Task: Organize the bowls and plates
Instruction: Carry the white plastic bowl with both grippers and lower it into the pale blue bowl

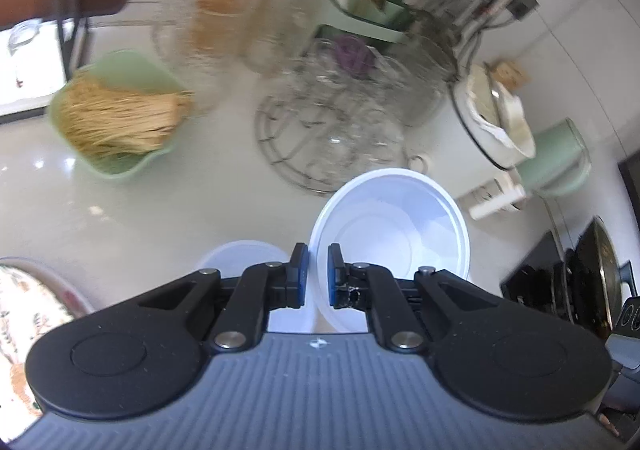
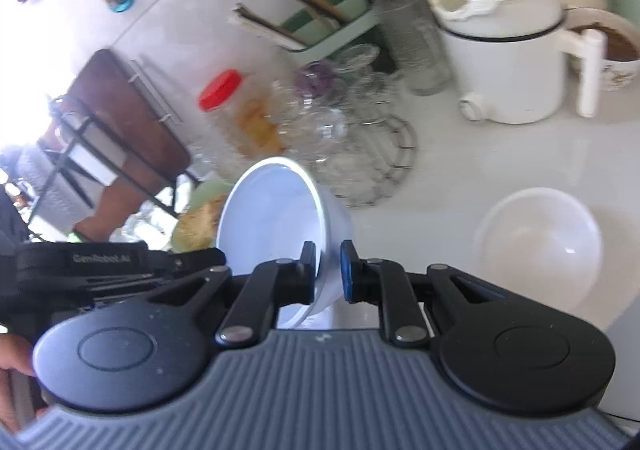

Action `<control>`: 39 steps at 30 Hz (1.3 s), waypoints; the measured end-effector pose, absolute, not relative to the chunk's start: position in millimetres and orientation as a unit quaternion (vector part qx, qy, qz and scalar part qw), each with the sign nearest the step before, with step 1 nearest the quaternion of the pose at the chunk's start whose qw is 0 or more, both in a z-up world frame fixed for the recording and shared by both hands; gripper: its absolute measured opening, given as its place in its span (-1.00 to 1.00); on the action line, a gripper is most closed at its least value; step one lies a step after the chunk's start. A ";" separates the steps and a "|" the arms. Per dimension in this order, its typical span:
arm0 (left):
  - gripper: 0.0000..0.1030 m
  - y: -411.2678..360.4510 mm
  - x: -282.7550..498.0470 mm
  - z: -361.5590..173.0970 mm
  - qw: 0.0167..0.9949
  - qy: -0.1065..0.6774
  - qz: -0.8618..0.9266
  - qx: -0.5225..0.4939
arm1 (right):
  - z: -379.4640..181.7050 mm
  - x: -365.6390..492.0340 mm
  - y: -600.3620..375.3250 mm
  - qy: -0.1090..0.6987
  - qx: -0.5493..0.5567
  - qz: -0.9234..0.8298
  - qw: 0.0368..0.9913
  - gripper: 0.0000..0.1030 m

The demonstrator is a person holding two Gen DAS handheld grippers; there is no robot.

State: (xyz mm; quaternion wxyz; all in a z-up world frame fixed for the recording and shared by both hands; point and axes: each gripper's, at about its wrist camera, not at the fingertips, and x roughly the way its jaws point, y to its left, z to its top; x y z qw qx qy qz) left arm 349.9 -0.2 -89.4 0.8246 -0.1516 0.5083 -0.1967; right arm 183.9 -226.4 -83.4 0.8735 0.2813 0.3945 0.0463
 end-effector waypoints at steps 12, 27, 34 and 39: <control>-0.81 47.5 338.2 -115.5 0.830 0.504 -0.157 -0.178 | -108.0 205.7 -183.7 0.454 0.246 0.078 0.853 -0.68; -0.81 53.7 346.8 -143.2 0.816 0.534 -0.146 -0.165 | -130.7 210.5 -160.5 0.505 0.209 0.068 0.835 -0.66; -0.81 55.6 348.5 -143.8 0.815 0.535 -0.150 -0.165 | -130.3 209.5 -157.9 0.502 0.199 0.067 0.839 -0.66; -0.79 56.0 348.9 -141.7 0.812 0.540 -0.144 -0.168 | -128.8 210.9 -155.7 0.499 0.190 0.071 0.842 -0.66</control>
